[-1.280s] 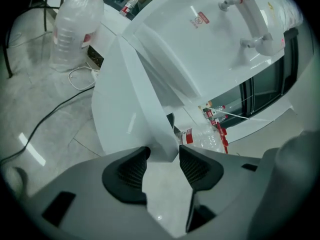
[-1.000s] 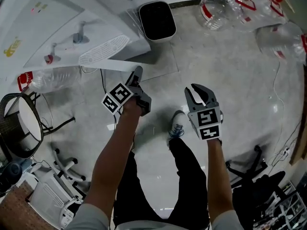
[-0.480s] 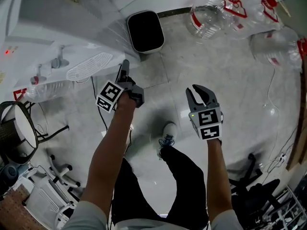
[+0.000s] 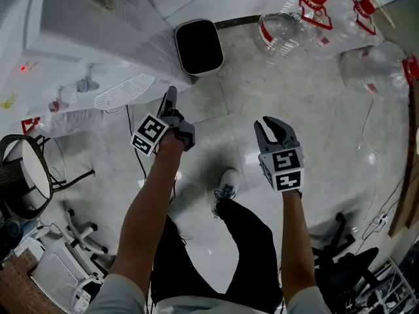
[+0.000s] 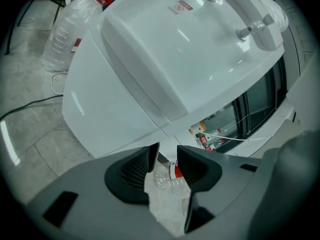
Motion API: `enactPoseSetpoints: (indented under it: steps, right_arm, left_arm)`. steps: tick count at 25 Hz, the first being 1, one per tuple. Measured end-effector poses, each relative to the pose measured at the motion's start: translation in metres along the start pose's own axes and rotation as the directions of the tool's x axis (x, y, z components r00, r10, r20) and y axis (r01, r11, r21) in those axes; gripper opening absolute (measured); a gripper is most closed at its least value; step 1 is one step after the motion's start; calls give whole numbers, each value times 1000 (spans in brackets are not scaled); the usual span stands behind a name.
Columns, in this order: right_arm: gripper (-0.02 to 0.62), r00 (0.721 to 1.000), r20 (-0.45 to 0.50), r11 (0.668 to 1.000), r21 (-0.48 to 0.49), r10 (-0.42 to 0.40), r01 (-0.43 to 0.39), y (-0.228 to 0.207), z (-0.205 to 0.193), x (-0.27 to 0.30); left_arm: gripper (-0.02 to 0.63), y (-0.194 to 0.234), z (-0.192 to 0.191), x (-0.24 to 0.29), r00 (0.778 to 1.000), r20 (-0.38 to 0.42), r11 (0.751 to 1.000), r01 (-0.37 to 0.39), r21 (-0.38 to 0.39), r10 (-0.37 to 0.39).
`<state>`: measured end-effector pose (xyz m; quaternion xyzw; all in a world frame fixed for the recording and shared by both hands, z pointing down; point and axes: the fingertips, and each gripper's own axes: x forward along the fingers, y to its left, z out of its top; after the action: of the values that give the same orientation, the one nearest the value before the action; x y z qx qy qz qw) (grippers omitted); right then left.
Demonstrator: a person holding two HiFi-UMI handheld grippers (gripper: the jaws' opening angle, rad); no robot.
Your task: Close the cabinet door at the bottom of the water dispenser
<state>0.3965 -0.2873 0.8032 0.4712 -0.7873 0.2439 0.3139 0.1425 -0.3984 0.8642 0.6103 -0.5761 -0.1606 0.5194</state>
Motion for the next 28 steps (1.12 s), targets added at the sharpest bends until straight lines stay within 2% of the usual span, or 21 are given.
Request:
enactPoseSetpoints:
  steps: [2, 3, 4, 6, 7, 9, 12, 14, 15, 16, 18, 19, 22, 24, 26, 28]
  right_arm:
    - [106, 1000, 1, 1000, -1, 3, -3, 7, 10, -11]
    - [106, 1000, 5, 1000, -6, 3, -3, 11, 17, -18]
    - [106, 1000, 10, 1000, -14, 1, -1, 15, 26, -26]
    - [102, 1000, 29, 999, -33, -12, 13, 24, 46, -43]
    - [90, 999, 42, 999, -41, -22, 24, 28, 57, -52]
    - [59, 997, 69, 998, -51, -38, 41, 39, 81, -71]
    - [31, 994, 96, 997, -57, -51, 57, 59, 112, -100]
    - [29, 994, 102, 996, -63, -51, 57, 67, 132, -116]
    - [29, 994, 101, 996, -71, -46, 54, 67, 142, -123]
    - [29, 994, 99, 995, -84, -40, 49, 67, 153, -130]
    - [29, 994, 100, 993, -109, -31, 42, 67, 179, -148]
    - [29, 994, 106, 993, -114, -28, 40, 71, 193, -159]
    - [29, 989, 150, 997, -82, -2, 14, 96, 239, -194]
    - [29, 981, 191, 997, -72, 10, 4, 118, 274, -214]
    - [28, 975, 224, 996, -88, 5, 15, 140, 306, -234]
    - [29, 970, 244, 994, -110, 7, 21, 164, 330, -255]
  left_arm:
    - [177, -5, 0, -17, 997, -56, 995, -39, 87, 44]
    - [151, -8, 0, -26, 992, -99, 982, -63, 178, 82]
    - [127, -12, -1, -36, 983, -138, 955, -78, 287, 122]
    - [92, -25, 1, -57, 966, -195, 878, -58, 476, 170]
    - [76, -34, 3, -68, 961, -216, 845, -35, 534, 176]
    - [53, -47, 10, -91, 950, -250, 796, 5, 605, 184]
    - [25, -64, 17, -135, 921, -321, 711, 72, 700, 223]
    - [21, -82, 24, -161, 903, -360, 650, 131, 749, 234]
    - [20, -94, 30, -169, 899, -373, 636, 152, 756, 228]
    - [20, -108, 37, -176, 898, -382, 639, 165, 751, 217]
    - [21, -136, 57, -192, 902, -387, 663, 172, 729, 191]
    - [20, -148, 70, -203, 907, -380, 661, 172, 730, 184]
    - [21, -182, 124, -240, 927, -341, 618, 178, 766, 156]
    - [21, -205, 167, -262, 944, -307, 605, 176, 777, 120]
    - [21, -229, 210, -285, 958, -272, 567, 175, 805, 90]
    - [21, -254, 247, -312, 968, -243, 509, 176, 842, 66]
